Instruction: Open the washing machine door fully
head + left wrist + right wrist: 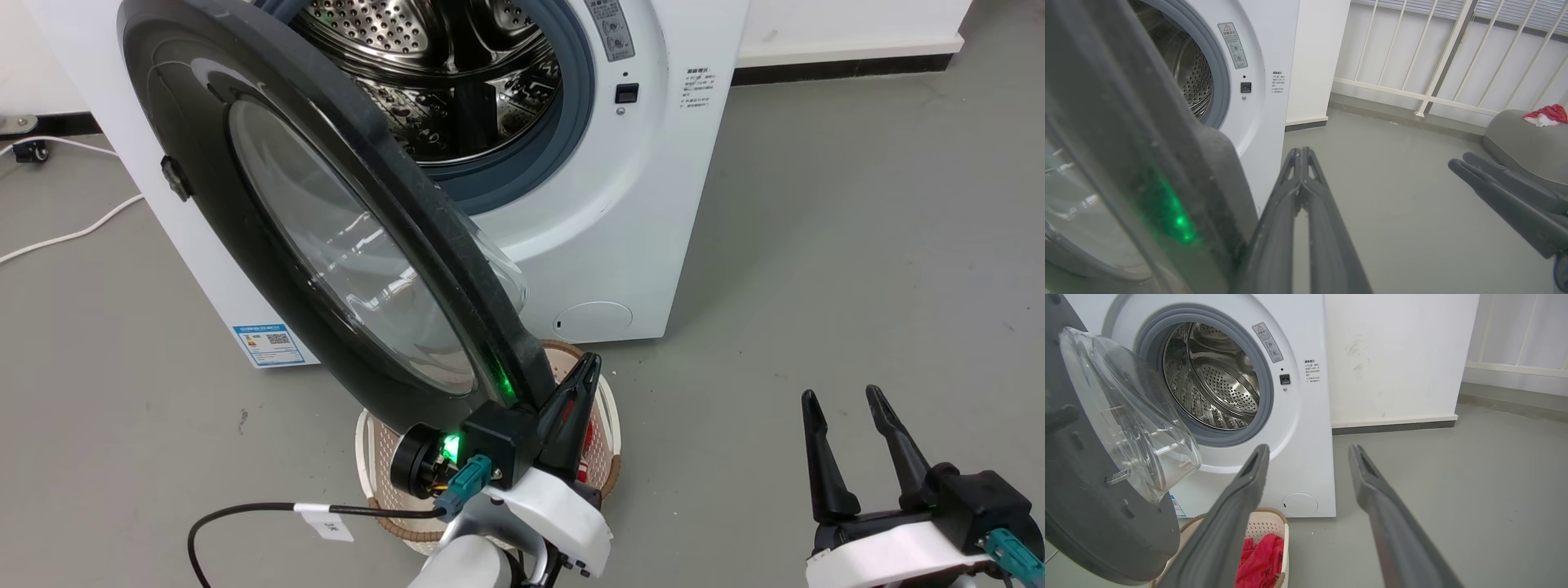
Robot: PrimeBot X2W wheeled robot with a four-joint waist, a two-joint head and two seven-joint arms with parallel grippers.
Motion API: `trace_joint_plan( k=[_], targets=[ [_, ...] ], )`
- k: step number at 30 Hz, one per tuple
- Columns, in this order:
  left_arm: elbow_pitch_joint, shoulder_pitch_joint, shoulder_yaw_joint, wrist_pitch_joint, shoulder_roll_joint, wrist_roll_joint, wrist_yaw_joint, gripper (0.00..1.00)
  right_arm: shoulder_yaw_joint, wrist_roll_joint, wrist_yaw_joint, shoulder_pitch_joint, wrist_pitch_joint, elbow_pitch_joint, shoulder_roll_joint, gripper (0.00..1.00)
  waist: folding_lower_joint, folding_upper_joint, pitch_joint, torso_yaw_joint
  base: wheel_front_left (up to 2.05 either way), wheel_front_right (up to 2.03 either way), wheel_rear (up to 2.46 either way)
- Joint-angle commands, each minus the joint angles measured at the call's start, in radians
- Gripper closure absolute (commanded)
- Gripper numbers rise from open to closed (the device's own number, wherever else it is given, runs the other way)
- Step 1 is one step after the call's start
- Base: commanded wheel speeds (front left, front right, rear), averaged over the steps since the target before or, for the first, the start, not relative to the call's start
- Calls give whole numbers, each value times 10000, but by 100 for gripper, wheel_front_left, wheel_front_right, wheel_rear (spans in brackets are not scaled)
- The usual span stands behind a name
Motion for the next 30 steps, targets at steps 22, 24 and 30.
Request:
trace_joint_plan(
  k=[22,24,30],
  targets=[
    [-2864,2549,548,675,1613,430,1989,100,-49,125,-7,127,337,-9,32,0,0,-1,105,846,0,0,0],
    [-3301,2854,550,789,1720,509,2178,100,-66,100,-7,160,364,-19,30,0,0,-1,136,1056,0,0,0],
    [-4422,3680,639,1022,2068,691,2736,100,-183,78,-7,303,458,-80,29,0,0,-1,169,1800,0,0,0]
  ],
)
